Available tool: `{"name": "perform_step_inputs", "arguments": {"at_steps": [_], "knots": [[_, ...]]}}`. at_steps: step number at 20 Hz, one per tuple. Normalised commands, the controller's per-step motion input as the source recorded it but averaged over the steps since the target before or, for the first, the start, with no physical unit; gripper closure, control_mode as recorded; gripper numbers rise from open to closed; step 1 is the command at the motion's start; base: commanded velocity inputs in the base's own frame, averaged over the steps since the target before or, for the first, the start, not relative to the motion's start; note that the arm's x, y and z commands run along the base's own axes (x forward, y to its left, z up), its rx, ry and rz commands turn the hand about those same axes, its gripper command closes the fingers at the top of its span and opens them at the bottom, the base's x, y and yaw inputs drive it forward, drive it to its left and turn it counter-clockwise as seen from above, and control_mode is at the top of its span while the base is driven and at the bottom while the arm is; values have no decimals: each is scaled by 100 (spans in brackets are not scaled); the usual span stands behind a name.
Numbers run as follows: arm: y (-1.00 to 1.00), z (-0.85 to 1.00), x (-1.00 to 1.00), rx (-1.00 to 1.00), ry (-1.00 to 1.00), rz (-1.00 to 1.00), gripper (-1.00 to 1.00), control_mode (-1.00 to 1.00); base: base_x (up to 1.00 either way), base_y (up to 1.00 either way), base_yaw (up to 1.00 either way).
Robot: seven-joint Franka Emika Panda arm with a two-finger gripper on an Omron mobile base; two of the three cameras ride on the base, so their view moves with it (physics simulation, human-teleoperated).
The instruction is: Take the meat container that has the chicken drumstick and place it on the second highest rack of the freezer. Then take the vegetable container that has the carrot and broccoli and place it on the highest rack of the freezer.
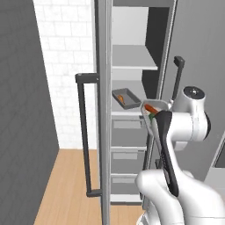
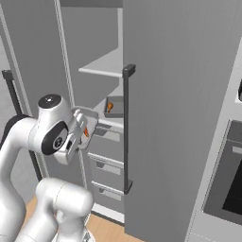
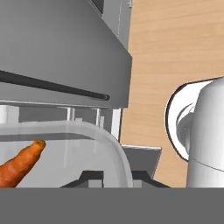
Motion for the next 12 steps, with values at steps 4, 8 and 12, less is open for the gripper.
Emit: {"name": "perform_step_inputs", "arguments": {"at_steps": [4, 8, 12], "knots": [[0, 66, 14, 1, -6, 2, 100, -100, 0, 0, 0], [1, 98, 16, 0, 2, 1, 100, -100, 0, 0, 0], [2, 94, 12, -1, 5, 0, 100, -100, 0, 0, 0]]}}
